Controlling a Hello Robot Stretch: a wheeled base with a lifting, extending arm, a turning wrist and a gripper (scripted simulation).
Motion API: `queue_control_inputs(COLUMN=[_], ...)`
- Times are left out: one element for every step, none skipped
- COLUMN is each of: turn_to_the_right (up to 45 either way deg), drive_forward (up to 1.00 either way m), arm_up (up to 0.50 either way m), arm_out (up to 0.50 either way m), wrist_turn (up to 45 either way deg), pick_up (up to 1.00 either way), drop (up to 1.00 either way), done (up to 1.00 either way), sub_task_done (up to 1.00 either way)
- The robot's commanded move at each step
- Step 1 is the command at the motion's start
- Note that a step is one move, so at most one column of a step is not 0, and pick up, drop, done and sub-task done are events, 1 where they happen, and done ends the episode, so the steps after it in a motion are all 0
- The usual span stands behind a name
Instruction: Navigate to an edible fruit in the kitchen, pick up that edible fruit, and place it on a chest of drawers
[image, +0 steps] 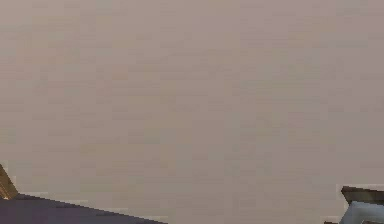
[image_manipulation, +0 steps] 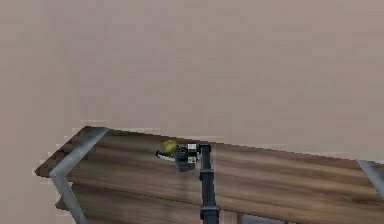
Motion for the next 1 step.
queue_control_inputs(turn_to_the_right=[0.0], drive_forward=[0.0], arm_up=[0.1], arm_out=[0.0], wrist_turn=[0.0], pick_up=[0.0], drop=[0.0], done=[0.0], sub_task_done=[0.0])
